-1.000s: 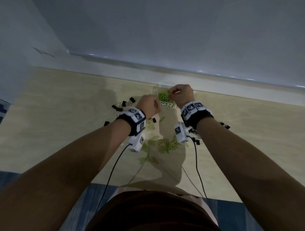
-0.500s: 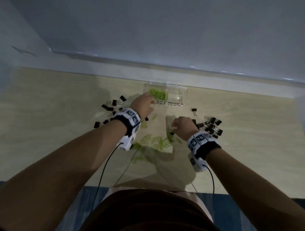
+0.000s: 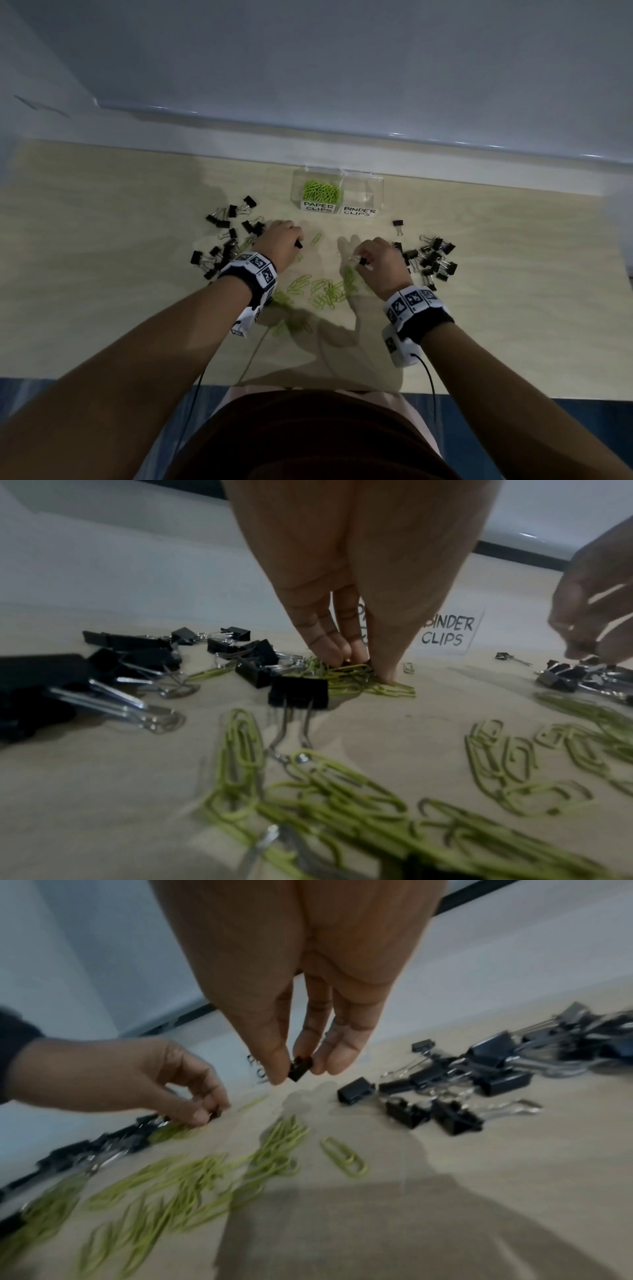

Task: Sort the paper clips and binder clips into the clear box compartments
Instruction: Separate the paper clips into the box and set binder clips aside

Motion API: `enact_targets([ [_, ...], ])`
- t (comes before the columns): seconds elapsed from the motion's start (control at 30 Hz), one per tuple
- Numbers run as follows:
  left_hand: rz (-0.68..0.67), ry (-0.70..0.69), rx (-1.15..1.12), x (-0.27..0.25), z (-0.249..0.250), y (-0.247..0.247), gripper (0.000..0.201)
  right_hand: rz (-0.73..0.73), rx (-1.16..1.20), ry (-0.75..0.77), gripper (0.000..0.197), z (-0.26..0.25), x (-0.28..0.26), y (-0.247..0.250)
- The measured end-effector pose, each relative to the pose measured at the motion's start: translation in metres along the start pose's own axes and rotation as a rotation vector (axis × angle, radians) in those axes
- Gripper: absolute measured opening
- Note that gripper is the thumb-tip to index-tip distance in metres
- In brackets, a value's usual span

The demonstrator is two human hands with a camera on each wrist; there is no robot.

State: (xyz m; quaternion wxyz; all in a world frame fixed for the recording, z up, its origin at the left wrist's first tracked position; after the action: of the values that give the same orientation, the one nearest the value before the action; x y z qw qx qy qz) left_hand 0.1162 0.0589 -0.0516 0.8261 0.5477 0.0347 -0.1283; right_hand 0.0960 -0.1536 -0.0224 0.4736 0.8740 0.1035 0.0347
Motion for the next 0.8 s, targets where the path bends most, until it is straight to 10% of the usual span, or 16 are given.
enact_targets([
  [0.4, 0.338, 0.134, -0.112, 0.009, -0.030, 0.049, 0.018, 0.028, -0.118, -0.094, 0.017, 0.030, -0.013, 0.017],
  [0.67, -0.067, -0.115, 0.003, 0.010, 0.019, 0.010, 0.039, -0.189, -0.114, -0.292, 0.021, -0.005, -0.030, -0.026],
  [0.8, -0.122, -0.257, 0.136, -0.007, 0.034, -0.013, 0.043, -0.210, 0.018, -0.118, 0.028, -0.035, -0.028, -0.040],
])
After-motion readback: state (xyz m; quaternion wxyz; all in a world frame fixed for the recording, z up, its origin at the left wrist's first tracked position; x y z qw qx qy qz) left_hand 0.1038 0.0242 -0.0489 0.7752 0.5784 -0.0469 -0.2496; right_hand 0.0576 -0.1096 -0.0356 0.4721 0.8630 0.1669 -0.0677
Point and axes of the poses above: each hand's wrist, its own x-axis towards the middle knuckle, its own y-axis out of the back of the hand, z = x × y, the point moved 4 cm from there along x, towards the middle knuckle, and after that the axes turned 6 degrees about z, right-handed, at the moved point
